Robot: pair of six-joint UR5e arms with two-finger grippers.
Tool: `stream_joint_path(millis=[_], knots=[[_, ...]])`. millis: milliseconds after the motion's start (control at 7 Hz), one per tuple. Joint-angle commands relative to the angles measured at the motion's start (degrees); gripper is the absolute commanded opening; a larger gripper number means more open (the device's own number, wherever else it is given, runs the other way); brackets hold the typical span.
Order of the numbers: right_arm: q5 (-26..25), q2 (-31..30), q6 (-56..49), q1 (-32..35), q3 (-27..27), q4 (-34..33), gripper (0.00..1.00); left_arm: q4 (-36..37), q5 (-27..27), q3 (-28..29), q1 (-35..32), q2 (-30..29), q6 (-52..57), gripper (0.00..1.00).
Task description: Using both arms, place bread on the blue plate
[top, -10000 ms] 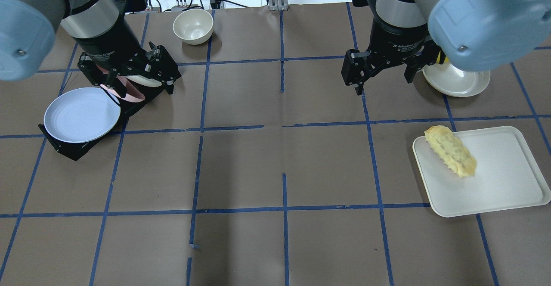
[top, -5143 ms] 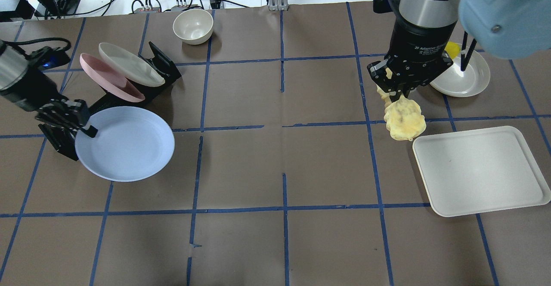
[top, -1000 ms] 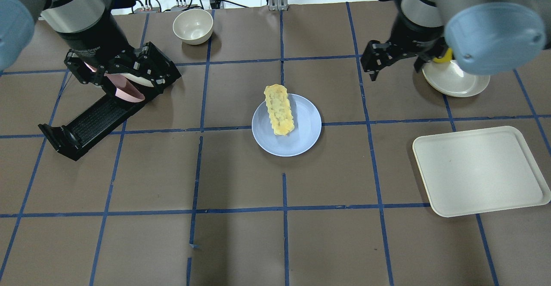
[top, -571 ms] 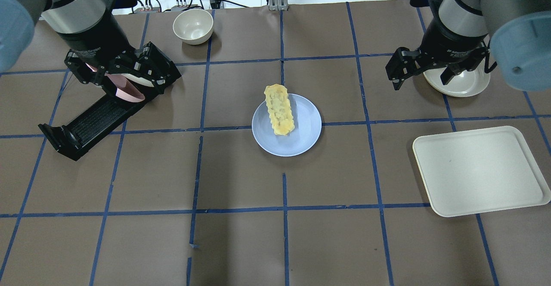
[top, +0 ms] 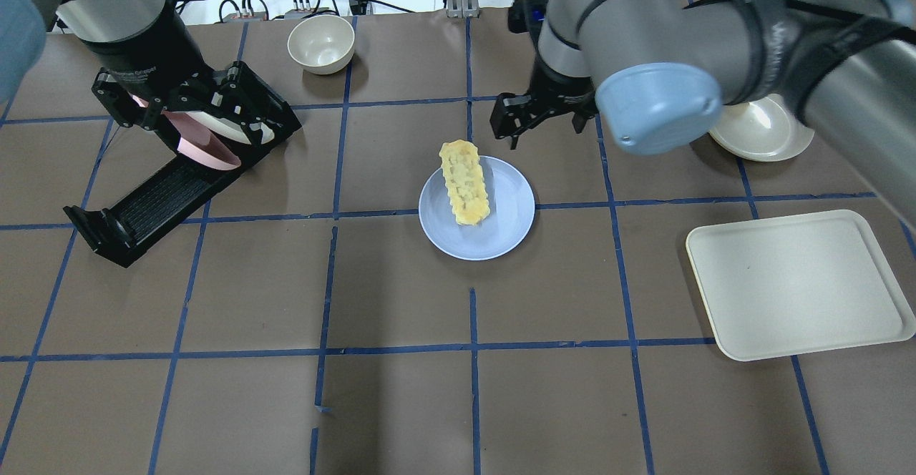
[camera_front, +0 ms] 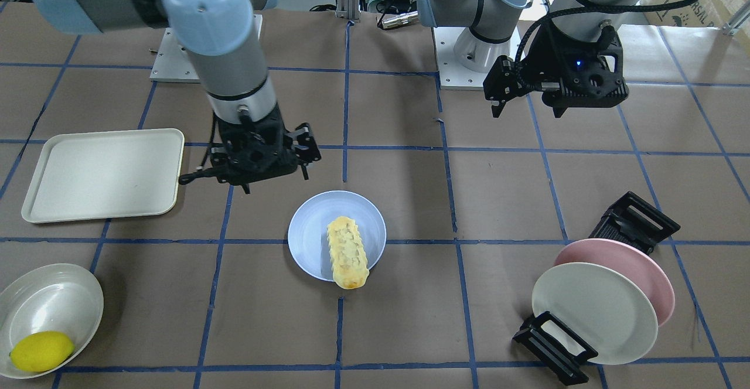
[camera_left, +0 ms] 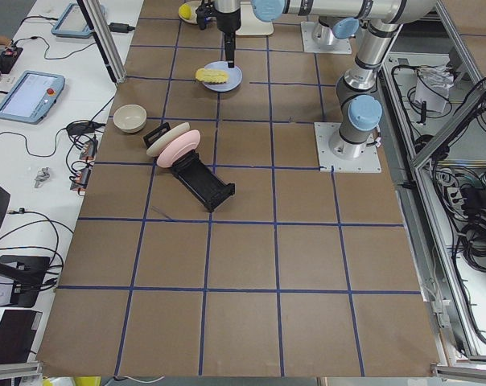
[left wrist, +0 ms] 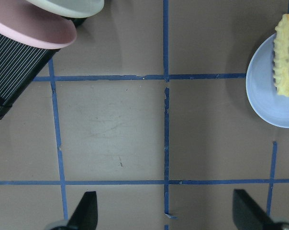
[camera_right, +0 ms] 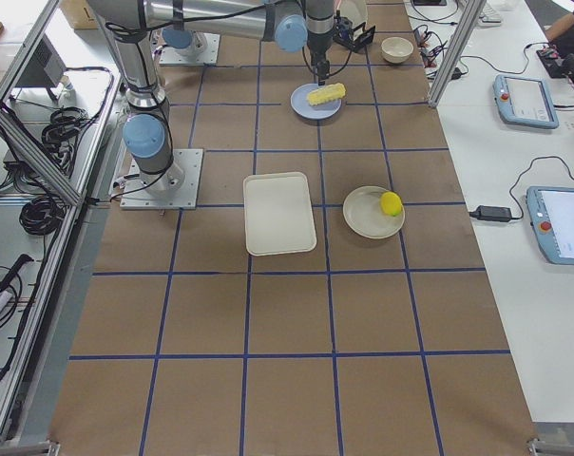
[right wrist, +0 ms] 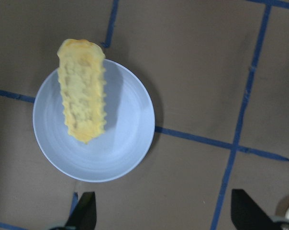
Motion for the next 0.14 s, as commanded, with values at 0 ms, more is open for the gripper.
stream_joint_path(millis=[0], knots=[[-1.8,3.3,1.7,2.7,-3.1,-0.8,1.0,0.2,-0.1,-0.5,0.0,0.0,-0.2,1.0]])
